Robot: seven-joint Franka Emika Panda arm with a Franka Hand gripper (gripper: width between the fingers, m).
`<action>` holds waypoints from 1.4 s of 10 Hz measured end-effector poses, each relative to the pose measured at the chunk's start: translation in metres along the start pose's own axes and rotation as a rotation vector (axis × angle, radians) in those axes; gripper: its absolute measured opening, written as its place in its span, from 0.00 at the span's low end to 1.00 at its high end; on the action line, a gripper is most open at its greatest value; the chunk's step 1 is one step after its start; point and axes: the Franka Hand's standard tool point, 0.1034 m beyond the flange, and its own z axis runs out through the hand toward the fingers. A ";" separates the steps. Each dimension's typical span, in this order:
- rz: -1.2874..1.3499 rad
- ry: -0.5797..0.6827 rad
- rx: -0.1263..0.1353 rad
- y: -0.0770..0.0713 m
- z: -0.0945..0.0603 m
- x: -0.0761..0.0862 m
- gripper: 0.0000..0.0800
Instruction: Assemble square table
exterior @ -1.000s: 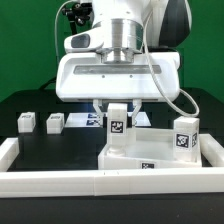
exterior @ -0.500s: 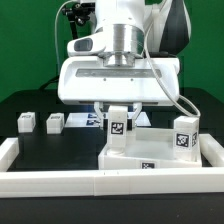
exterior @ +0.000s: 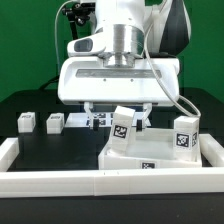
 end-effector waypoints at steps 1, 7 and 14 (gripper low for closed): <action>0.000 0.000 0.000 0.000 0.000 0.000 0.81; 0.004 -0.020 0.005 0.001 -0.004 0.003 0.81; 0.016 -0.110 0.033 -0.002 -0.012 0.009 0.81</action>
Offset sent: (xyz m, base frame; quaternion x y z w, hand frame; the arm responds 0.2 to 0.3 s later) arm 0.0000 0.0000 0.0000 0.0000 0.0000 0.0000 1.0000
